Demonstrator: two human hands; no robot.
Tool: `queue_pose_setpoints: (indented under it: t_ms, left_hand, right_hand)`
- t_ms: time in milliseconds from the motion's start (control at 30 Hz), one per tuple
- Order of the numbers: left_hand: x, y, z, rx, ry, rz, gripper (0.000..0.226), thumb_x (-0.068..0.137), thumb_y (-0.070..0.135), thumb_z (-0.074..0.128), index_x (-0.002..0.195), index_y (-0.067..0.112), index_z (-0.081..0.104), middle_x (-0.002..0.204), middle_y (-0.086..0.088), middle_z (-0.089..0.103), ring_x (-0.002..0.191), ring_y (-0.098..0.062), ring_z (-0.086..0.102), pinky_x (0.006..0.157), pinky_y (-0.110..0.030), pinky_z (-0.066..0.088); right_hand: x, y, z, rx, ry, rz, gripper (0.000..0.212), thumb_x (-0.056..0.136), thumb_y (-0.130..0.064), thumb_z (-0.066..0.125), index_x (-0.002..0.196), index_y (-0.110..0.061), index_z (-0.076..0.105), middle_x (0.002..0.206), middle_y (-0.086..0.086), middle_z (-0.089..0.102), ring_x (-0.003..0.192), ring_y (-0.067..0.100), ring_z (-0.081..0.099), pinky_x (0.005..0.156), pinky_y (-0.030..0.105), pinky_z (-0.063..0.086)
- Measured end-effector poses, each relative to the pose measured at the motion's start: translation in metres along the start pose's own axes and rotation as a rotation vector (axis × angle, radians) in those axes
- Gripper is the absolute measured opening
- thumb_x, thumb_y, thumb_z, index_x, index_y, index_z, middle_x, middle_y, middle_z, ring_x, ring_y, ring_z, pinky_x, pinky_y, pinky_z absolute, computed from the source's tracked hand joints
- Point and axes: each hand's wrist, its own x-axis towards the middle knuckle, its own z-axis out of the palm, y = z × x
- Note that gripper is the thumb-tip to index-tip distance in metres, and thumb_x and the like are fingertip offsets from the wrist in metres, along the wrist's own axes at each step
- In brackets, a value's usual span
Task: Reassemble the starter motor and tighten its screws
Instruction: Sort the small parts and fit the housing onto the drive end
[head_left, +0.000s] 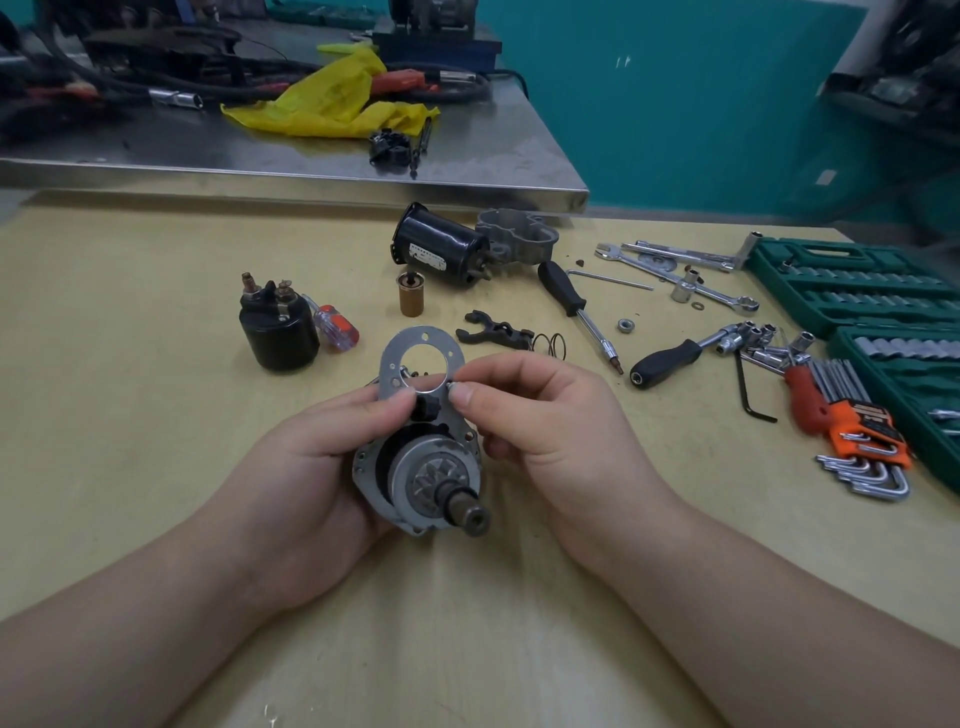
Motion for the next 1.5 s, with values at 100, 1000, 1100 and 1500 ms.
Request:
queue_pose_setpoints:
  t_ms: [100,1000,1100,1500]
  left_hand:
    - [-0.001,-0.001,0.001,0.003,0.004,0.018,0.041,0.093,0.025,0.063,0.129,0.012,0.077,0.127,-0.019,0.075,0.103,-0.031,0.074,0.085,-0.046,0.060]
    - [-0.004,0.006,0.005,-0.326,-0.115,-0.192,0.031,0.107,0.028,0.051,0.135,0.021,0.064,0.118,-0.010,0.067,0.106,-0.031,0.068,0.108,-0.053,0.046]
    - [-0.004,0.007,0.005,-0.312,-0.125,-0.194,0.021,0.110,0.029,0.047,0.128,0.022,0.057,0.114,-0.009,0.065,0.099,-0.032,0.066,0.111,-0.056,0.041]
    - [-0.010,0.010,0.013,-0.196,-0.117,-0.130,0.050,0.105,0.024,0.046,0.153,0.012,0.055,0.122,-0.012,0.069,0.095,-0.037,0.070,0.078,-0.050,0.061]
  right_hand:
    - [-0.001,-0.002,0.001,-0.014,0.017,-0.024,0.018,0.091,-0.006,0.082,0.081,-0.021,0.082,0.079,0.000,0.075,0.063,0.006,0.058,0.056,0.017,0.046]
    - [-0.002,0.002,0.001,0.001,-0.007,0.017,0.008,0.080,-0.016,0.085,0.081,-0.020,0.079,0.070,-0.005,0.069,0.057,0.004,0.059,0.055,0.018,0.048]
    - [-0.002,0.001,0.001,0.021,-0.017,0.019,0.007,0.080,-0.015,0.084,0.080,-0.020,0.079,0.069,-0.005,0.070,0.056,0.004,0.060,0.053,0.017,0.048]
    - [-0.002,0.001,-0.001,-0.028,-0.031,0.004,0.007,0.092,-0.010,0.080,0.087,-0.015,0.079,0.073,-0.003,0.073,0.057,0.001,0.062,0.054,0.016,0.049]
